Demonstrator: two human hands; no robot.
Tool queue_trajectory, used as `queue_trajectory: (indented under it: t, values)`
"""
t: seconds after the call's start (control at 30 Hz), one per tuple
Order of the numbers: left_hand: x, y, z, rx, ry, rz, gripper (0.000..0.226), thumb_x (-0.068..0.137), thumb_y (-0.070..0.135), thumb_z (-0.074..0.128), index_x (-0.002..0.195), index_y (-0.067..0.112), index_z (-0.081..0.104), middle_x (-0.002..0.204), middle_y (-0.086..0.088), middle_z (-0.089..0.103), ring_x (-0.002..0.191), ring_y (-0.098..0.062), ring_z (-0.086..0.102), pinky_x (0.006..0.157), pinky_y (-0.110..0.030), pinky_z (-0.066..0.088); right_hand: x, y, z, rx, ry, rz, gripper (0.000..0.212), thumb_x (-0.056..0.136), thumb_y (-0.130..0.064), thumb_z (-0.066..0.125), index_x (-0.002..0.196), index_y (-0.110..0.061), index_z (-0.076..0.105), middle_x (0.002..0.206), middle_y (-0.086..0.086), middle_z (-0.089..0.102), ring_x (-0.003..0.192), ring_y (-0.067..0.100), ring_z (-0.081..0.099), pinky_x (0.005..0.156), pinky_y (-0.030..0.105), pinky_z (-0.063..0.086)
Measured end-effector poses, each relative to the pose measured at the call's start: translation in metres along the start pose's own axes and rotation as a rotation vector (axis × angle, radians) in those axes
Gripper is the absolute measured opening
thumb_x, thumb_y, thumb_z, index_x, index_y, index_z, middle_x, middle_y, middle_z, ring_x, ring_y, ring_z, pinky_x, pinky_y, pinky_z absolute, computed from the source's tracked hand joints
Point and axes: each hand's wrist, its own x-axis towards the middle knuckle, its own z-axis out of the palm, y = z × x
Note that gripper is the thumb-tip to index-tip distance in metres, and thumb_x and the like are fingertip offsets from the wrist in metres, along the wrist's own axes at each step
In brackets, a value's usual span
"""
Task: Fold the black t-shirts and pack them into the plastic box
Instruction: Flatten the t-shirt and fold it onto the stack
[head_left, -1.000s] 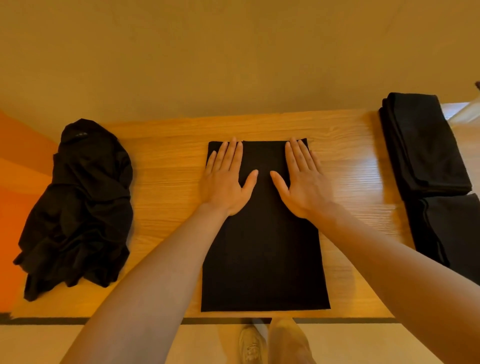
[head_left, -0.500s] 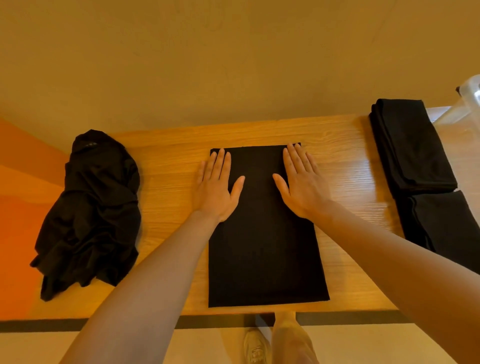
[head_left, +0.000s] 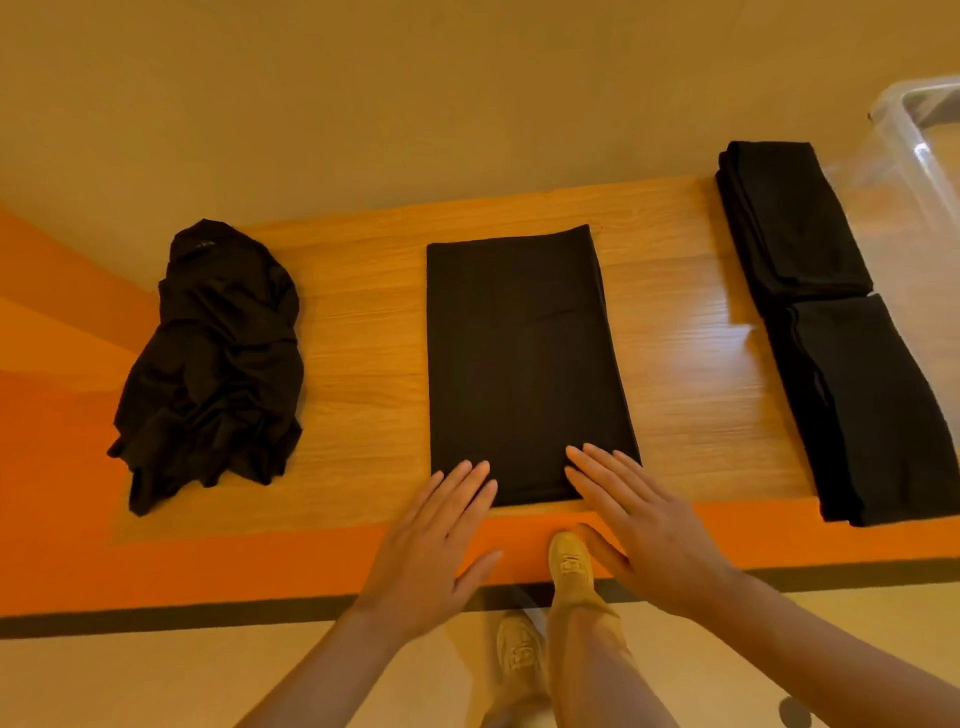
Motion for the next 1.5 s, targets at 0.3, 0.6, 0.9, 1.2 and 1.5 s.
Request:
queue_trajectory:
  t: [0.3,0.6,0.9,1.2,1.5]
  values:
    - [-0.012,-0.009,0.013,0.066,0.327,0.16,0.027,0.087,0.005,0.055,0.11,0.002,0.07,0.115,-0.014,0.068,0.108,-0.025,0.065,0.094,-0.034,0.052,-0.021,0.006,0.015,-0.101,0.192,-0.008,0.074,0.066,0.007,0.079,0.133,-0.009,0.052,0.14,0.011,0.051,0.133,0.025,0.044,0.115,0.041,0.028]
    - [-0.021,-0.001,0.011,0.094,0.363,0.128,0.015,0.088,0.004,0.063,0.101,0.005,0.07,0.1,-0.009,0.069,0.093,-0.022,0.065,0.079,-0.033,0.053,-0.033,0.007,0.007,0.01,0.35,-0.057,0.037,0.069,0.002,0.081,0.104,-0.008,0.073,0.112,0.008,0.07,0.108,0.024,0.066,0.086,0.041,0.057]
    - [-0.038,0.02,-0.007,-0.051,0.524,-0.01,0.012,0.083,0.009,0.064,0.093,0.011,0.071,0.091,0.0,0.068,0.089,-0.014,0.061,0.088,-0.033,0.041,-0.064,0.014,-0.013,0.16,0.381,0.034,0.026,0.089,-0.021,0.053,0.101,-0.008,0.072,0.095,0.005,0.071,0.091,0.018,0.067,0.069,0.034,0.059]
    - [-0.023,0.034,-0.029,-0.323,0.62,-0.227,0.017,0.088,0.023,0.057,0.095,0.016,0.07,0.096,0.01,0.065,0.099,-0.001,0.054,0.095,-0.023,0.031,-0.053,0.018,-0.05,0.756,0.345,0.273,0.032,0.083,-0.003,0.069,0.106,-0.025,0.065,0.1,-0.009,0.066,0.099,0.0,0.061,0.09,0.012,0.046]
    - [0.062,0.005,-0.055,-0.626,0.53,-0.689,0.017,0.09,0.017,0.065,0.107,0.014,0.068,0.095,0.009,0.064,0.084,0.007,0.056,0.074,0.001,0.04,0.038,0.05,-0.074,0.846,0.259,0.594,0.022,0.09,-0.021,0.065,0.111,-0.02,0.065,0.097,-0.007,0.066,0.091,0.003,0.061,0.07,0.01,0.044]
